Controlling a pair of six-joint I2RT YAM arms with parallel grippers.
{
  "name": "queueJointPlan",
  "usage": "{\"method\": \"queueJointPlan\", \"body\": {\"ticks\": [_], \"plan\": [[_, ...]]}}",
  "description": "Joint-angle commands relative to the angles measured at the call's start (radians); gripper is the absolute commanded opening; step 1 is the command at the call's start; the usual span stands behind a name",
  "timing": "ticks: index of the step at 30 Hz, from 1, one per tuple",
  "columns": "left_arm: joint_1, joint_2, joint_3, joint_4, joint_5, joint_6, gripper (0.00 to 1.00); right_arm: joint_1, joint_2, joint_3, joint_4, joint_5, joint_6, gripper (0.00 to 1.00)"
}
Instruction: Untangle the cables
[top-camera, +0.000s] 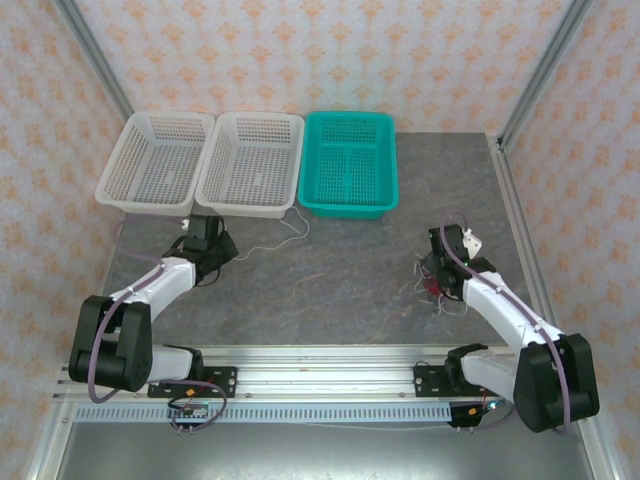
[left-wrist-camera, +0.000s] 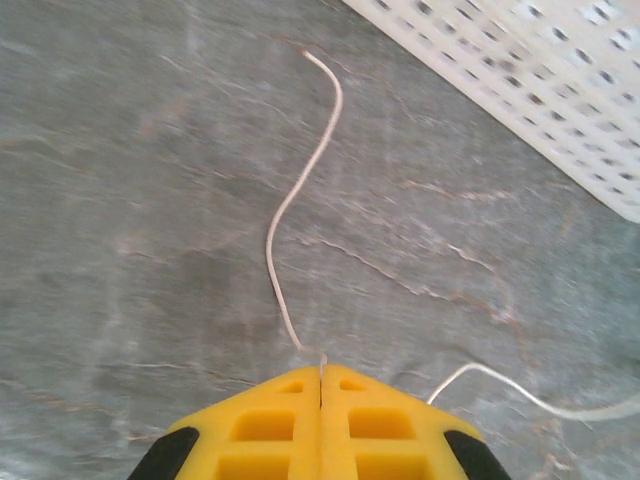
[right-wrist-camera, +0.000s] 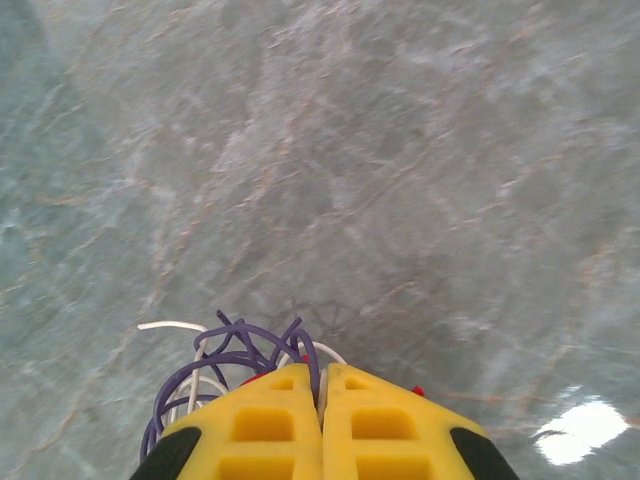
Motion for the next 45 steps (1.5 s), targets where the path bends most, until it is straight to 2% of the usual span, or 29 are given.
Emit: {"method": "queueJointPlan", "body": {"ticks": [1,5,6,7,9,10,13,18,23,31,40,45], "plan": [[-0.009,-0.006,-0.048,0.118,0.128,-0.010,0.00,0.000,0.023,-0.022,0.140,-0.183,-0.038,0.00],[-0.029,-0.036,-0.052,0.132,0.134,0.001,0.00,0.050,0.116,0.028,0.180,-0.310,-0.096,0.01],[-0.033,-0.045,-0.052,0.140,0.152,0.006,0.00,0.074,0.138,0.048,0.174,-0.315,-0.114,0.14],[-0.041,-0.059,-0.047,0.146,0.177,0.016,0.00,0.092,0.152,0.074,0.151,-0.303,-0.127,0.34],[-0.071,-0.088,-0.024,0.135,0.214,0.039,0.00,0.104,0.148,0.112,0.101,-0.255,-0.132,0.57],[-0.094,-0.110,-0.004,0.112,0.227,0.052,0.00,0.103,0.128,0.121,0.091,-0.223,-0.123,0.64],[-0.178,-0.193,0.067,0.038,0.259,0.099,0.00,0.103,0.028,0.113,0.140,-0.213,-0.105,0.74],[-0.287,-0.311,0.227,-0.012,0.279,0.115,0.00,0.104,-0.089,0.097,0.248,-0.275,-0.090,0.79],[-0.317,-0.255,0.464,0.027,0.265,0.123,0.00,0.104,-0.136,0.097,0.358,-0.294,-0.054,0.82],[-0.320,0.056,0.941,0.127,0.292,0.151,0.00,0.104,-0.150,0.115,0.412,-0.292,-0.017,0.83],[-0.319,0.475,1.514,-0.004,0.233,0.199,0.00,0.103,-0.253,0.077,0.351,-0.244,-0.028,0.84],[-0.319,0.722,1.731,-0.113,0.230,0.185,0.00,0.103,-0.286,0.065,0.321,-0.225,-0.028,0.84]]}}
